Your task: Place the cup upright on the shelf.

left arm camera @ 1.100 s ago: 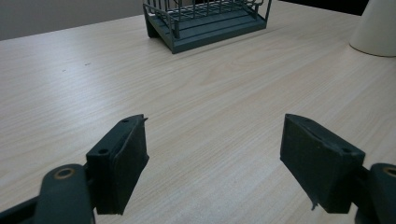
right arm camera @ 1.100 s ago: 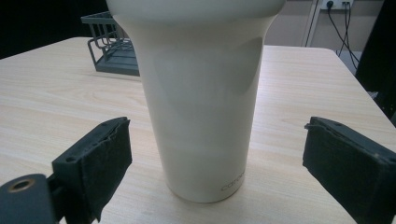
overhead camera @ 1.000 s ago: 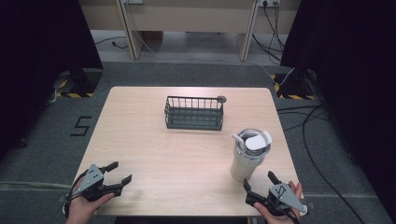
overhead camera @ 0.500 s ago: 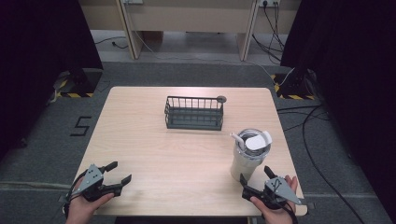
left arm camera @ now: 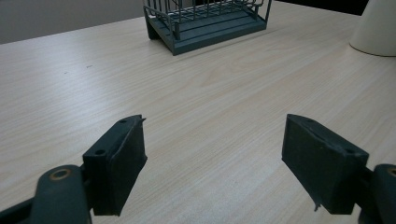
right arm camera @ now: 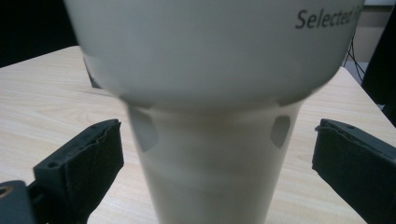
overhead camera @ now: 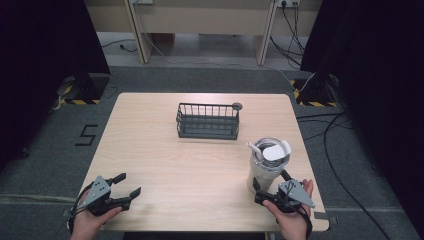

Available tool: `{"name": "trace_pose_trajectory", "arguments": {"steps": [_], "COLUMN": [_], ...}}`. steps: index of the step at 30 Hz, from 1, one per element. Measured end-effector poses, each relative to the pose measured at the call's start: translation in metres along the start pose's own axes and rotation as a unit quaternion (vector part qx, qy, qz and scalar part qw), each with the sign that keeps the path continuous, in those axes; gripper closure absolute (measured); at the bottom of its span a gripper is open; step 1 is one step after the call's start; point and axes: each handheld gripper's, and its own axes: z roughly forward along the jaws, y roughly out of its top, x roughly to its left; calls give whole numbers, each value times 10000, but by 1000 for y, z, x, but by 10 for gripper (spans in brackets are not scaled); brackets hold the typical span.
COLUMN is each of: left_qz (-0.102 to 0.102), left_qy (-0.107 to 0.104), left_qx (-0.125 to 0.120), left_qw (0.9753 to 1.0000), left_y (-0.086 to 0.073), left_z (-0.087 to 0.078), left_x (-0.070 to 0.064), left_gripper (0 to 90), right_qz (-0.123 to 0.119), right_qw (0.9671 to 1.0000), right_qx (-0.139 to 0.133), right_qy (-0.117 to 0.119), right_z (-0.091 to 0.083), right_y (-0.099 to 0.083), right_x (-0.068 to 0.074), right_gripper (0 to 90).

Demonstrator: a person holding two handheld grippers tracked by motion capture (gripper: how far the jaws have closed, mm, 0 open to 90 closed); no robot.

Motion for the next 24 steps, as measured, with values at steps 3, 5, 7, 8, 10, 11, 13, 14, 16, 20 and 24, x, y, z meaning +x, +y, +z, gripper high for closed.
{"name": "trace_pose_trajectory", "arguments": {"steps": [3, 5, 7, 8, 10, 11, 13, 14, 16, 20, 24], "left_qz": [4, 3, -1, -2, -10, -10, -9, -9, -17, -18, -25], "left_qy": [-18, -19, -22, -28, -34, -37, -40, -40, -48, -67, -82], "left_qx": [3, 4, 2, 4, 7, 6, 6, 6, 12, 18, 20], "left_qw": [10000, 10000, 10000, 10000, 10000, 10000, 10000, 10000, 10000, 10000, 10000], "left_y": [0, 0, 0, 0, 0, 0, 0, 0, 0, 0, 0], "left_z": [0, 0, 0, 0, 0, 0, 0, 0, 0, 0, 0], "left_x": [0, 0, 0, 0, 0, 0, 0, 0, 0, 0, 0], "left_gripper": [209, 209, 209, 209, 209, 209, 209, 209, 210, 211, 214], "right_qz": [-34, -65, -135, -109, -70, -70, -94, -94, -106, -104, -90], "right_qw": [10000, 10000, 9999, 9999, 9999, 9999, 9999, 9999, 9999, 9998, 9998], "right_qx": [41, 26, 4, -9, -5, -2, -32, -32, -29, -43, -47], "right_qy": [34, 44, 45, 56, 87, 86, 113, 113, 129, 139, 174], "right_z": [6, 9, 10, 14, 15, 17, 21, 21, 25, 28, 30], "right_y": [1, 2, 3, 4, 4, 4, 5, 5, 5, 5, 4], "right_x": [-1, -1, -2, -2, -2, -2, -2, -2, -2, -2, -1], "right_gripper": [20, 13, 11, 9, 9, 9, 16, 16, 38, 67, 102]}}
